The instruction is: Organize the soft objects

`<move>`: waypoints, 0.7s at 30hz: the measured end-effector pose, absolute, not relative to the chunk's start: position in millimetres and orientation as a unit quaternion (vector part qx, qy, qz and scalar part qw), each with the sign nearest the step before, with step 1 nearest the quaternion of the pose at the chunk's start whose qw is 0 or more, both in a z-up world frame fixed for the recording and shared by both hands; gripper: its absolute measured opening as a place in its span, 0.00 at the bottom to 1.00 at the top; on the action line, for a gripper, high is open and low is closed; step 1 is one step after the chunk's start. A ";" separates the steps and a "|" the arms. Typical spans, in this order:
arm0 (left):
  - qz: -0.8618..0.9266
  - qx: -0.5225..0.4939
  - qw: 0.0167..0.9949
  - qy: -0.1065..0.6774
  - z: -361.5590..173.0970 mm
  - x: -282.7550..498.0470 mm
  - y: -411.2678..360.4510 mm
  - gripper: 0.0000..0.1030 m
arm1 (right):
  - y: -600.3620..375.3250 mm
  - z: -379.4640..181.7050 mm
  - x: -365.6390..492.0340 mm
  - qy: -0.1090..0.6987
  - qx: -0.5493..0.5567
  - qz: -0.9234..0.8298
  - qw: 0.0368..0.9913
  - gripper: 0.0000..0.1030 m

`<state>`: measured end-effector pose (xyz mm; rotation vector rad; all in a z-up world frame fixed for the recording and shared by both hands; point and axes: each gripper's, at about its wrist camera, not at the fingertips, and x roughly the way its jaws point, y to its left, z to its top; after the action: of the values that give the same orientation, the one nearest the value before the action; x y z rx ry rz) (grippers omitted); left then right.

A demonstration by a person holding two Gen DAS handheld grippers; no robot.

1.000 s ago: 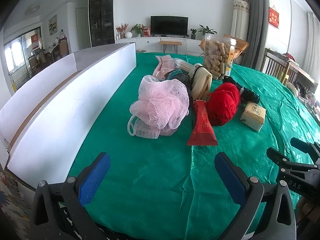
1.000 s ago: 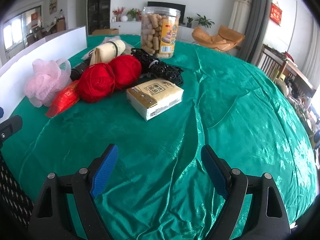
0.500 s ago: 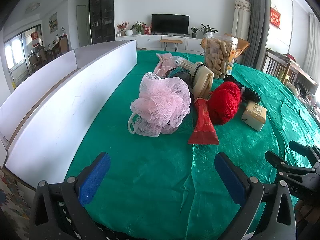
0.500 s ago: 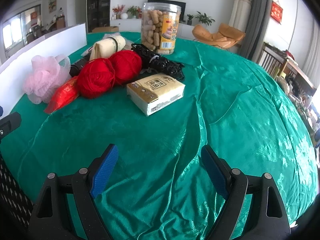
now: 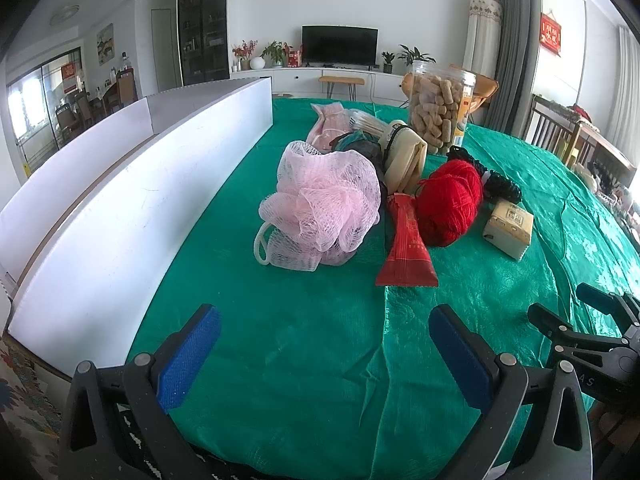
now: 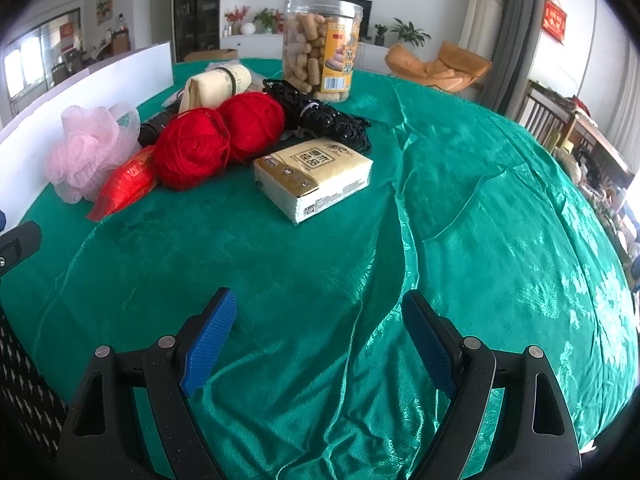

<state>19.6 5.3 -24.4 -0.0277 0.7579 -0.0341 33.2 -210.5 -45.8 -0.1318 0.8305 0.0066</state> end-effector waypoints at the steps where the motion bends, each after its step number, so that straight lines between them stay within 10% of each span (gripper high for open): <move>1: -0.017 -0.013 0.929 0.370 -24.4 19.6 5.3 1.00 | -210.8 -45.9 33.6 0.404 -0.064 0.004 0.913 0.84; 21: -0.011 -0.026 0.920 0.392 -31.4 25.3 9.3 1.00 | -235.6 -45.6 117.8 0.444 -0.117 0.091 0.884 0.84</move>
<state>25.3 9.3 -31.4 -0.0541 0.8049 -0.0218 117.8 -235.6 -45.6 -0.2431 0.9238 0.1890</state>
